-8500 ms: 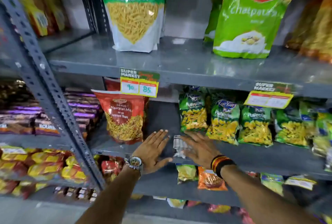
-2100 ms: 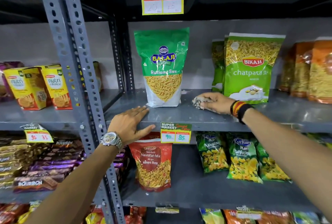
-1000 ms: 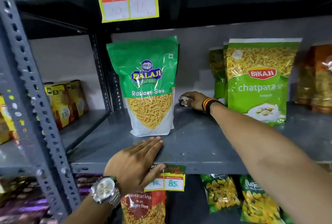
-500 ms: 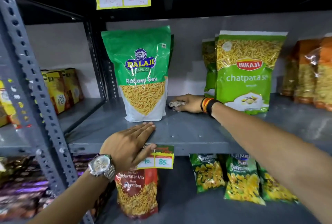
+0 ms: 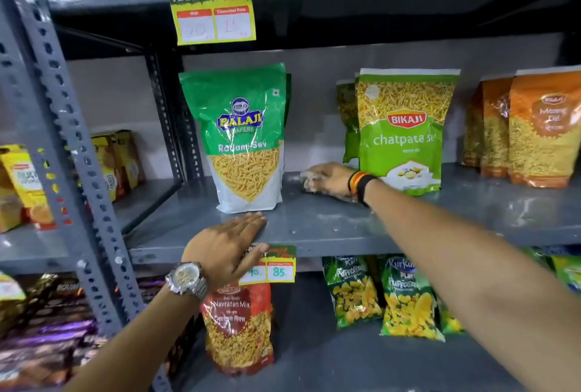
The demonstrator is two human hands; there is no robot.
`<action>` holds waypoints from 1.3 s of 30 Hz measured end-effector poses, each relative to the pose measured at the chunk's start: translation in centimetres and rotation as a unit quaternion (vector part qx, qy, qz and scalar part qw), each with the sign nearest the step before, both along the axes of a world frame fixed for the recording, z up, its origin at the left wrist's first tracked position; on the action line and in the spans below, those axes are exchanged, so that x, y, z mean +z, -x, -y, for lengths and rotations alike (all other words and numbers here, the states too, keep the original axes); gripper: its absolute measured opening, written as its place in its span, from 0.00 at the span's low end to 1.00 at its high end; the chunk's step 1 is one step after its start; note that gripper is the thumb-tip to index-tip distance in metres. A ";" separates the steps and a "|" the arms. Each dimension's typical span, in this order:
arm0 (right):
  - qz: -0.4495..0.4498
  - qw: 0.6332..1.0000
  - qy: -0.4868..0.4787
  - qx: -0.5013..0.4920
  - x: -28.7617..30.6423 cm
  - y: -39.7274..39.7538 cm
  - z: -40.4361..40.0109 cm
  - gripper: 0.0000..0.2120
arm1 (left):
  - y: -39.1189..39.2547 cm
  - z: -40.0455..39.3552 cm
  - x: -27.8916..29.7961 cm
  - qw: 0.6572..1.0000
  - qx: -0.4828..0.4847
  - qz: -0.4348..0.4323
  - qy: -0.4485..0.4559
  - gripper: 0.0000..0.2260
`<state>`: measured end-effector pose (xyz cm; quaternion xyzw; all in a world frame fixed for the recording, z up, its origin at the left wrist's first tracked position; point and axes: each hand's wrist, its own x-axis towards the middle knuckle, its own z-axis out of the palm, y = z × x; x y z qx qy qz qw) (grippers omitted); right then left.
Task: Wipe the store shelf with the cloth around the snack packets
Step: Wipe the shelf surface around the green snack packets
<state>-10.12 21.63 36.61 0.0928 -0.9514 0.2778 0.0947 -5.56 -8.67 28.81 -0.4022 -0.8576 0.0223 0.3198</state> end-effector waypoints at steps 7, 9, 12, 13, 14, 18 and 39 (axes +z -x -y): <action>0.034 0.998 0.009 0.059 -1.6 -1.6 2.4 0.21 | 0.2 -0.1 -0.1 1.000 -0.005 0.011 -0.004 0.28; 0.057 0.992 0.015 0.108 -1.7 -5.2 2.0 0.19 | 0.3 0.0 -0.1 1.000 -0.004 0.016 -0.003 0.27; 0.097 0.986 0.029 0.136 -0.5 -9.1 0.2 0.20 | 0.3 0.0 -0.2 1.000 -0.001 0.019 0.002 0.28; 0.085 0.988 0.030 0.123 0.1 -9.2 -0.6 0.21 | 0.3 0.0 -0.2 1.000 -0.001 0.018 0.003 0.28; 0.063 0.993 0.032 0.096 0.6 -9.0 -1.4 0.23 | 0.3 -0.1 -0.1 1.000 -0.004 0.021 0.003 0.28; 0.005 0.999 0.030 -0.010 -0.4 -7.0 -2.9 0.15 | 0.3 0.0 -0.1 0.999 -0.009 0.034 0.003 0.30; 0.088 0.991 0.019 0.094 0.6 -15.6 1.7 0.18 | -1.0 0.0 0.7 0.996 0.011 0.091 0.007 0.34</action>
